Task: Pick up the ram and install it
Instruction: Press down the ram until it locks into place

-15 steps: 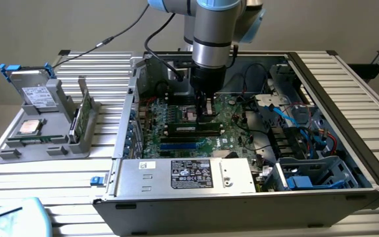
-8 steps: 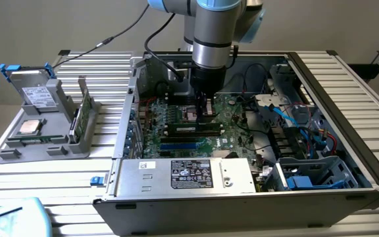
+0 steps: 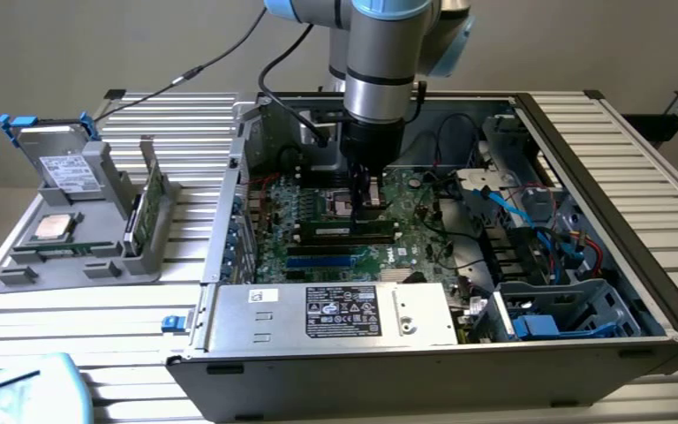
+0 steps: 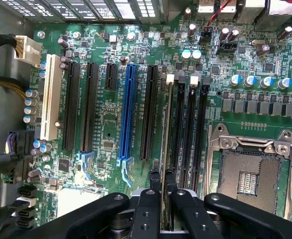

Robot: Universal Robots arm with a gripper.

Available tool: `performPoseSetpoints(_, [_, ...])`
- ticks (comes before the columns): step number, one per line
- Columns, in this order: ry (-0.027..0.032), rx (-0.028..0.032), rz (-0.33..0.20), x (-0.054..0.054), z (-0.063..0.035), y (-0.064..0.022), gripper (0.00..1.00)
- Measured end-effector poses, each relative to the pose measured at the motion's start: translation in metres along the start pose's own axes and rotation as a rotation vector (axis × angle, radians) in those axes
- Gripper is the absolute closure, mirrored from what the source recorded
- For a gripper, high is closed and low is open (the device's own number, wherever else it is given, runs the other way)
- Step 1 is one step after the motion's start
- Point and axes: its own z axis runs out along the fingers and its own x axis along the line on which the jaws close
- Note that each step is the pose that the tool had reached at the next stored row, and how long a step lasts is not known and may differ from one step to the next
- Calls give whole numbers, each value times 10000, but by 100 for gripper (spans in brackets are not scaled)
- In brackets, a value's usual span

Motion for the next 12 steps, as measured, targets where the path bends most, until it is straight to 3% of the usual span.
performPoseSetpoints(5, [-14, 0, -1, -2, 8, -4, 86])
performPoseSetpoints(12, [-103, 3, 26, -4, 19, -5, 86])
